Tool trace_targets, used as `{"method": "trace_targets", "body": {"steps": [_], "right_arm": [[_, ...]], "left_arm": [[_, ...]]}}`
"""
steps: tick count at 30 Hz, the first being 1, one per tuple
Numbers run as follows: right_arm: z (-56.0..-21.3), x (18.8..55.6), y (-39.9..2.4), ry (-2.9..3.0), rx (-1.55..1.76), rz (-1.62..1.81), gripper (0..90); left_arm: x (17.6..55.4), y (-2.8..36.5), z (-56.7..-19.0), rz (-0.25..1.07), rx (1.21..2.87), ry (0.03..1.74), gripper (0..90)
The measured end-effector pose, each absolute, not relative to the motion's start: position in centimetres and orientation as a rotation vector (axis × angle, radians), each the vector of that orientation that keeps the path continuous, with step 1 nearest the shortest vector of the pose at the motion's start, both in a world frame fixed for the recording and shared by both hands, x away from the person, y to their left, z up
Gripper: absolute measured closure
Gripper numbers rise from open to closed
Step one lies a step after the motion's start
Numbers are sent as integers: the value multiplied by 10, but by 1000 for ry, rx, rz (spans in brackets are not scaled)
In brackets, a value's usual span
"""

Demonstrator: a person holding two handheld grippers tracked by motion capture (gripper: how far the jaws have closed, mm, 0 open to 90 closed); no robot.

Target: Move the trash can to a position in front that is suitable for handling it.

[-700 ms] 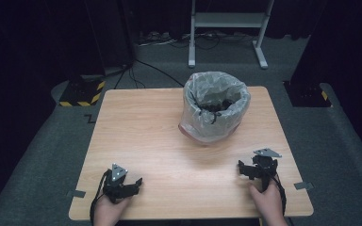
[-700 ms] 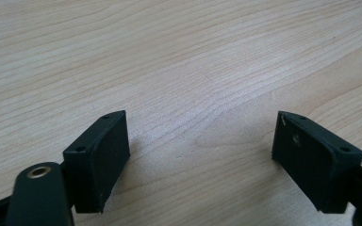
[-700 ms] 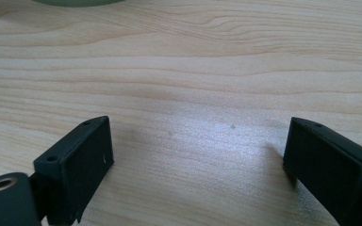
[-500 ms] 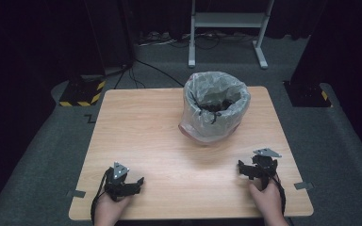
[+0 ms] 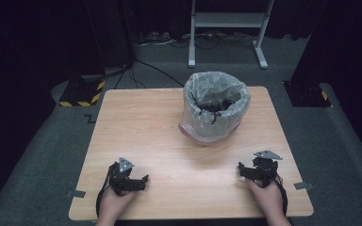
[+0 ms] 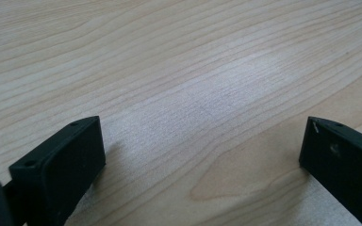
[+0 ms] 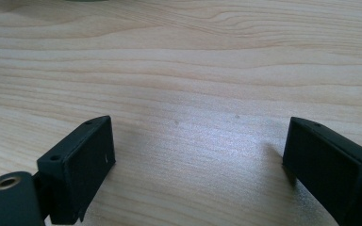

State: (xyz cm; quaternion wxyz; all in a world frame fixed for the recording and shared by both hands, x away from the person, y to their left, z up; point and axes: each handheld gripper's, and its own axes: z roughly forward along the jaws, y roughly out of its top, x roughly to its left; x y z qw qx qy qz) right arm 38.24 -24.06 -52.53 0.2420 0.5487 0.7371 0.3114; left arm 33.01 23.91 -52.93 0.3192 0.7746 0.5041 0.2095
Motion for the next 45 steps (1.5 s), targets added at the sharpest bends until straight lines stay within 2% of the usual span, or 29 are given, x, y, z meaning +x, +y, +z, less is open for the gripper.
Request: {"method": "trace_targets", "body": {"steps": [7, 9, 11, 14, 27, 40, 45], "right_arm": [[-525, 385, -238, 2026, 1496, 857, 92], [-524, 386, -241, 2021, 1485, 861, 133], [-524, 386, -241, 2006, 1499, 854, 132], [-517, 379, -247, 1927, 1461, 950, 132], [-439, 344, -252, 1658, 1206, 1308, 128], [-402, 350, -233, 1531, 1130, 1407, 149], [-390, 360, -222, 1535, 1098, 1396, 187]], "left_arm": [[326, 240, -529, 553, 2030, 1339, 10], [327, 241, -529, 547, 2037, 1328, 3], [327, 241, -529, 543, 2038, 1326, 3], [327, 241, -529, 545, 2040, 1324, 2], [325, 240, -530, 545, 2028, 1340, 2], [324, 240, -529, 549, 2031, 1335, 3], [324, 239, -529, 555, 2030, 1339, 5]]}}
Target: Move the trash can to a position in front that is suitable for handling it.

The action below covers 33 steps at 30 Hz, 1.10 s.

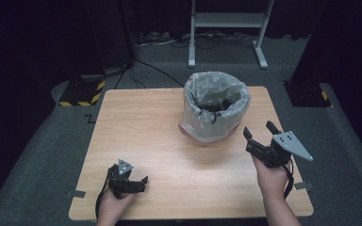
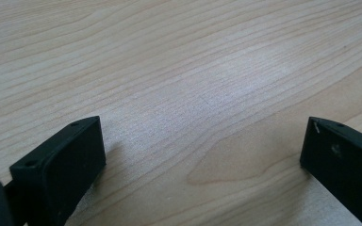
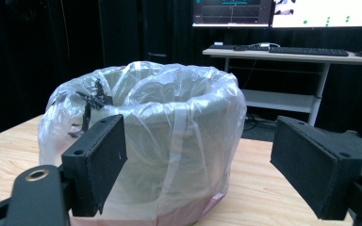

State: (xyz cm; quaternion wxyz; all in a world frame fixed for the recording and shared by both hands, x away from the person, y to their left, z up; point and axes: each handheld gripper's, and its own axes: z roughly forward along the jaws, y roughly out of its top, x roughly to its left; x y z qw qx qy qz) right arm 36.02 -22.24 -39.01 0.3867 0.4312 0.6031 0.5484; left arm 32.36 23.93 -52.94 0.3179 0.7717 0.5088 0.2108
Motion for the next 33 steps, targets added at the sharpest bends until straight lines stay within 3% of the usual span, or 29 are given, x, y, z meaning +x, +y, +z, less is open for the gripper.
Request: {"method": "trace_targets", "body": {"steps": [12, 22, 33], "right_arm": [[-369, 407, -209, 1592, 1161, 1297, 254], [-359, 463, -204, 1614, 1296, 1233, 382], [-361, 494, -198, 1658, 1404, 1130, 517]], "left_arm": [[324, 239, -529, 554, 2031, 1338, 6], [323, 239, -529, 555, 2031, 1334, 6], [321, 240, -529, 547, 2033, 1328, 9]]}}
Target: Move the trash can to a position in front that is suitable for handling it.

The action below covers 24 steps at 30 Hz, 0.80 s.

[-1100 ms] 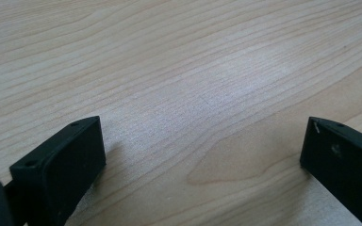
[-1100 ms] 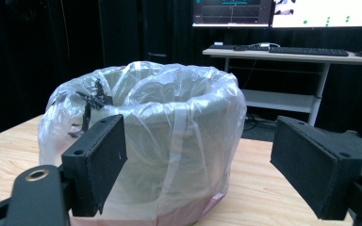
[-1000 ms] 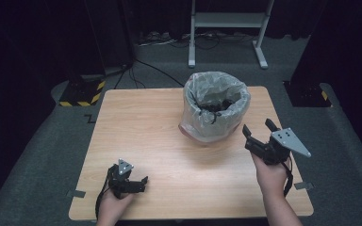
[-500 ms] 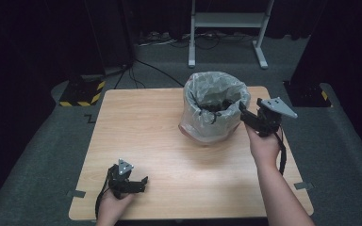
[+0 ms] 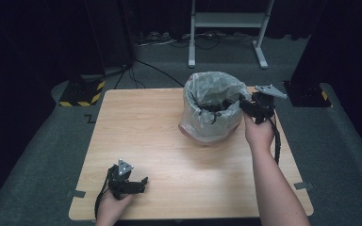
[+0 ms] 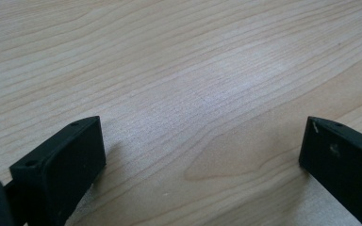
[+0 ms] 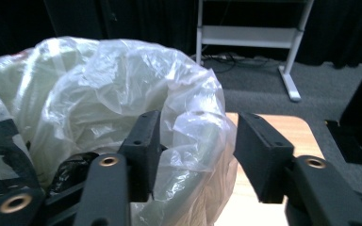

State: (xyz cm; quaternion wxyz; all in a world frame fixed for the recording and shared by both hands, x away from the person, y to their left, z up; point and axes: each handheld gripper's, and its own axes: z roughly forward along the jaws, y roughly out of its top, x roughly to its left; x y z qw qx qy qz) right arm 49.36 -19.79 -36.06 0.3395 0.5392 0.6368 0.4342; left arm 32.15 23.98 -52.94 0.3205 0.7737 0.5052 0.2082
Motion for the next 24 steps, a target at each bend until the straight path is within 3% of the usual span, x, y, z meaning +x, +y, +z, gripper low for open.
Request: {"method": "trace_targets", "body": {"steps": [9, 24], "right_arm": [[-365, 497, -197, 1724, 1409, 1108, 619], [-362, 490, -196, 1748, 1362, 1086, 655]], "left_arm": [[321, 240, -530, 545, 2032, 1328, 9], [320, 240, -529, 544, 2033, 1326, 10]]}}
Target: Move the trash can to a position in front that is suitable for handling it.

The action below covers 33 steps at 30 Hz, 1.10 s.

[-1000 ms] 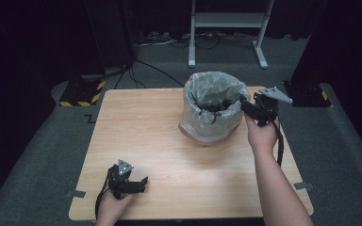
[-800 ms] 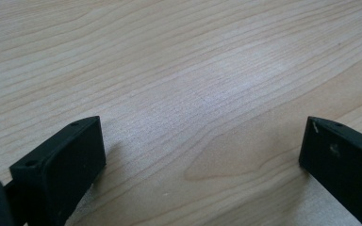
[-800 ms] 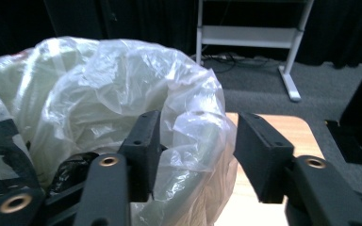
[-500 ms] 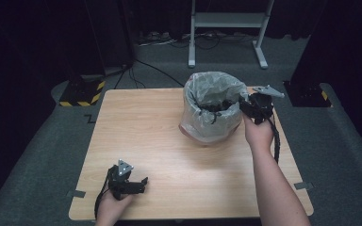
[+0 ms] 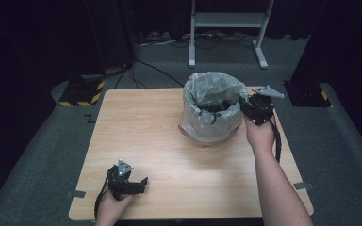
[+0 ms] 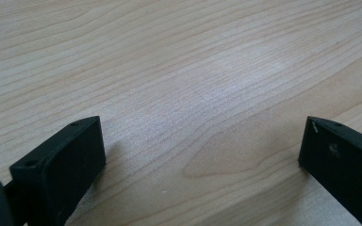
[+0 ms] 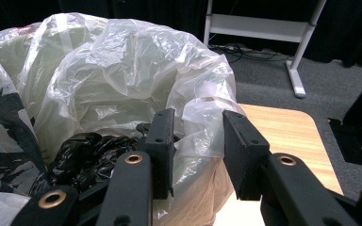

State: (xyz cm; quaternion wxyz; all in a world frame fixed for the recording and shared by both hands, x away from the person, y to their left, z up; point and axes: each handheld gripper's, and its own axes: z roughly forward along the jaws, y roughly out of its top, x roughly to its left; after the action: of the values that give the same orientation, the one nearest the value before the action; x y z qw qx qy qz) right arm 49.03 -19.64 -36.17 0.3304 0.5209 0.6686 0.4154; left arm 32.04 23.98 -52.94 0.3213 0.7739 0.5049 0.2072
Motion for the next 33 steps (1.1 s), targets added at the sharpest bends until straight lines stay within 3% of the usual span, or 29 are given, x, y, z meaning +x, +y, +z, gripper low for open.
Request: {"method": "trace_targets", "body": {"steps": [5, 17, 33], "right_arm": [[-366, 496, -196, 1731, 1400, 1108, 611], [-367, 501, -196, 1750, 1428, 1119, 629], [-366, 471, -191, 1853, 1315, 1169, 656]], "left_arm": [[320, 240, -530, 545, 2031, 1327, 10], [320, 240, -530, 544, 2032, 1326, 10], [320, 240, -529, 542, 2033, 1326, 9]]}}
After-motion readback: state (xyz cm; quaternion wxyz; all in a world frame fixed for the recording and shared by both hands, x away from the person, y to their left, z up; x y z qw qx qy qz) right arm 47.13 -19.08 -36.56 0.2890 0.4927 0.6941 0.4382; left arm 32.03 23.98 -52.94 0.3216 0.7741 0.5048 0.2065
